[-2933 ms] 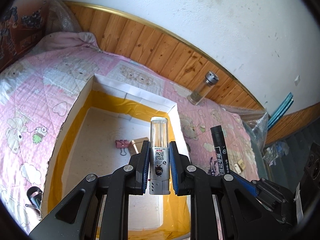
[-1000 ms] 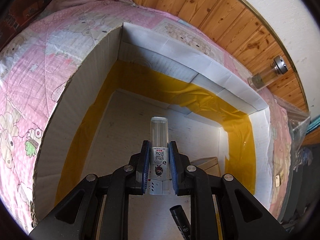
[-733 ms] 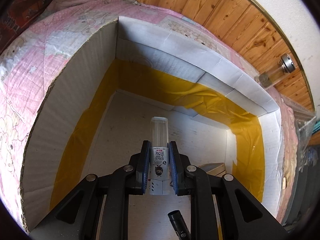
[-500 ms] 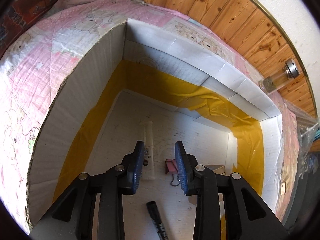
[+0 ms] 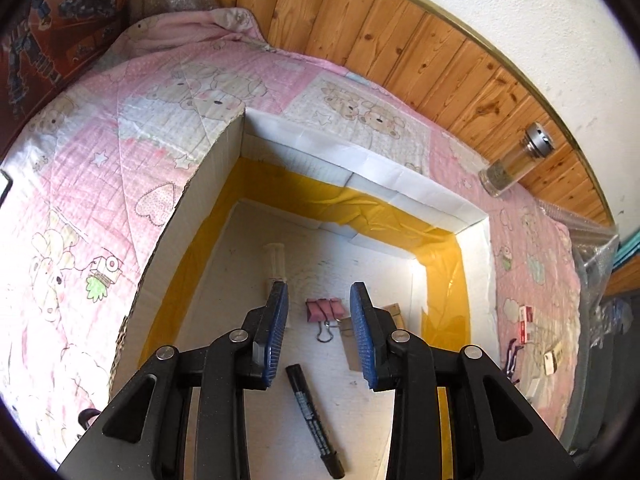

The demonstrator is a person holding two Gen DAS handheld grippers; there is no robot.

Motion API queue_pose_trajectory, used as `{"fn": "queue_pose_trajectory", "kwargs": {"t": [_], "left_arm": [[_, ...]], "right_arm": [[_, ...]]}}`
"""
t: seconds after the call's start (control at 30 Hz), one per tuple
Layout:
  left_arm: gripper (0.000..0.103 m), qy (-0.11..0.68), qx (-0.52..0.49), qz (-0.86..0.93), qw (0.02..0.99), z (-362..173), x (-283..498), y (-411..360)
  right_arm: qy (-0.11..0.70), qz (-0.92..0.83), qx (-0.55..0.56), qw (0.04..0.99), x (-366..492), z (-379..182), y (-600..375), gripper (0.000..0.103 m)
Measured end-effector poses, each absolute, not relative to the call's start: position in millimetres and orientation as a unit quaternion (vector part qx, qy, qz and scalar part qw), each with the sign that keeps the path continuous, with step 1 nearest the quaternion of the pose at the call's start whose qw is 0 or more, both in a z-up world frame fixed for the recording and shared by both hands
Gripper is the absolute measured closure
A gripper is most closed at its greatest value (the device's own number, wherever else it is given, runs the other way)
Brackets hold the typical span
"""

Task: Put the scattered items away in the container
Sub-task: 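Lower the marker and tube into the box and open both grippers, then move both grippers from the box to the items on the bedspread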

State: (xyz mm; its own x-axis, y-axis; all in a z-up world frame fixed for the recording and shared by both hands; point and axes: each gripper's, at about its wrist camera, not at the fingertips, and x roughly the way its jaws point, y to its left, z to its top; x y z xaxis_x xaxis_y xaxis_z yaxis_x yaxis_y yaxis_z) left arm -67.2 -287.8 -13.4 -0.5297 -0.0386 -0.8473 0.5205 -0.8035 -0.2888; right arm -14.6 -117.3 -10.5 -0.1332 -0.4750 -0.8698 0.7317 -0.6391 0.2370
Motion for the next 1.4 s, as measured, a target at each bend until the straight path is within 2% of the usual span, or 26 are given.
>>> {"fn": "queue_pose_trajectory", "kwargs": {"t": [0.33, 0.57, 0.73, 1.1, 1.4], "left_arm": [[0.069, 0.233, 0.406, -0.876, 0.12, 26.3, -28.1, -242.8], [0.068, 0.175, 0.372, -0.911, 0.02, 54.3, -8.4, -166.1], [0.068, 0.141, 0.373, -0.917, -0.035, 56.1, -9.9, -119.0], [0.065, 0.125, 0.434, -0.887, -0.102, 18.3, -42.4, -57.3], [0.061, 0.109, 0.485, -0.861, -0.108, -30.2, -81.3, -14.0]], "right_arm": [[0.114, -0.813, 0.39, 0.416, 6.0, 16.8, -61.0, 0.078], [0.069, -0.86, 0.325, 0.387, 7.0, 23.7, -4.2, 0.078], [0.011, -0.878, 0.337, 0.34, -20.8, 25.7, 41.1, 0.069], [-0.146, -0.86, 0.448, 0.196, -87.3, -30.3, 147.8, 0.069], [-0.201, -0.834, 0.497, 0.129, -113.8, -66.4, 213.6, 0.067]]}}
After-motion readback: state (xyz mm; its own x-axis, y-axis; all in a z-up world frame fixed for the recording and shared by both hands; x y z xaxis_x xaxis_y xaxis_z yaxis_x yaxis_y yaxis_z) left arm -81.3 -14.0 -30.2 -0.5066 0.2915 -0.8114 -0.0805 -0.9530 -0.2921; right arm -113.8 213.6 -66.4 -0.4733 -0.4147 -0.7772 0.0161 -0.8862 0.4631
